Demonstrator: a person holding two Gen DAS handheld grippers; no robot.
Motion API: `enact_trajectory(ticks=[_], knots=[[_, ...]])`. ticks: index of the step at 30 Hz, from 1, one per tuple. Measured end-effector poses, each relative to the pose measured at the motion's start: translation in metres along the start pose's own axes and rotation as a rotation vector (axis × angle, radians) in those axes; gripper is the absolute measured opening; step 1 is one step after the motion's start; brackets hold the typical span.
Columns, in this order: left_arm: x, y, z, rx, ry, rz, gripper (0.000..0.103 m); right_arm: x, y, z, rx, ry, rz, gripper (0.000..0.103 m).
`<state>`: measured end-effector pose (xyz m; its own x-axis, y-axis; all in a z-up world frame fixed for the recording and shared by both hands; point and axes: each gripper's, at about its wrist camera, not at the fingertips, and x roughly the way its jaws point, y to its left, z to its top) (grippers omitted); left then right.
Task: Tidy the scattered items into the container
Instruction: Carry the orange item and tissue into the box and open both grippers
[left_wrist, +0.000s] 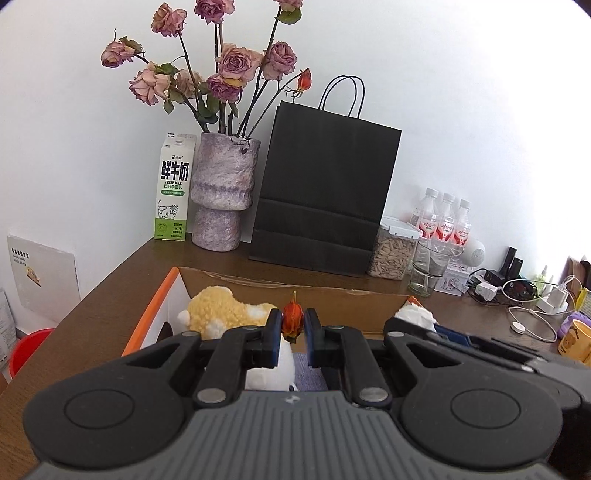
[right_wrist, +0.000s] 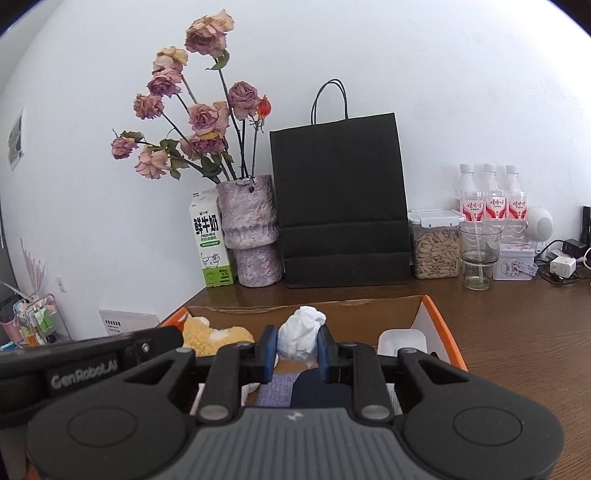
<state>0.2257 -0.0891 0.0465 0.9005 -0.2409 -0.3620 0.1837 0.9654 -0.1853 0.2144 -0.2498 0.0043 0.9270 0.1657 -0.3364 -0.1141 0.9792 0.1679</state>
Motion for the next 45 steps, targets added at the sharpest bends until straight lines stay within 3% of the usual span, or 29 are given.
enact_trajectory(ticks=[6,13,19,22,24,25,27,28,29,30,34,45], knots=[[0.025,0.0,-0.017,0.014,0.072,-0.006,0.013,0.014,-0.01,-0.015,0.005,0.065,-0.036,0.021],[0.022,-0.006,-0.029,0.066,0.051,-0.03,0.013,0.014,-0.009,-0.022,-0.012,0.08,-0.07,0.021],[0.025,-0.006,-0.032,0.069,0.075,-0.009,0.013,0.011,-0.011,-0.022,-0.004,0.079,-0.076,0.022],[0.024,-0.005,-0.032,0.067,0.064,-0.002,0.015,0.005,-0.009,-0.023,-0.009,0.068,-0.083,0.028],[0.02,-0.004,-0.033,0.065,0.044,0.01,0.035,-0.001,-0.008,-0.023,-0.015,0.041,-0.104,0.054],[0.018,-0.003,-0.033,0.061,0.03,0.031,0.041,-0.005,-0.008,-0.023,-0.015,0.021,-0.129,0.059],[0.011,0.001,-0.031,0.048,-0.016,0.087,0.076,-0.012,-0.012,-0.021,0.003,-0.02,-0.154,0.077],[0.008,0.004,-0.03,0.035,-0.038,0.113,0.086,-0.016,-0.016,-0.02,0.022,-0.037,-0.156,0.083],[0.005,0.009,-0.028,0.014,-0.063,0.141,0.103,-0.019,-0.021,-0.019,0.042,-0.052,-0.151,0.095],[0.002,0.014,-0.027,-0.005,-0.084,0.155,0.103,-0.021,-0.024,-0.018,0.055,-0.059,-0.139,0.103],[-0.001,0.022,-0.026,-0.043,-0.088,0.156,0.103,-0.024,-0.028,-0.019,0.063,-0.069,-0.141,0.103],[-0.002,0.014,-0.033,0.01,-0.09,0.143,0.103,-0.027,-0.018,-0.024,0.014,-0.068,-0.14,0.103]])
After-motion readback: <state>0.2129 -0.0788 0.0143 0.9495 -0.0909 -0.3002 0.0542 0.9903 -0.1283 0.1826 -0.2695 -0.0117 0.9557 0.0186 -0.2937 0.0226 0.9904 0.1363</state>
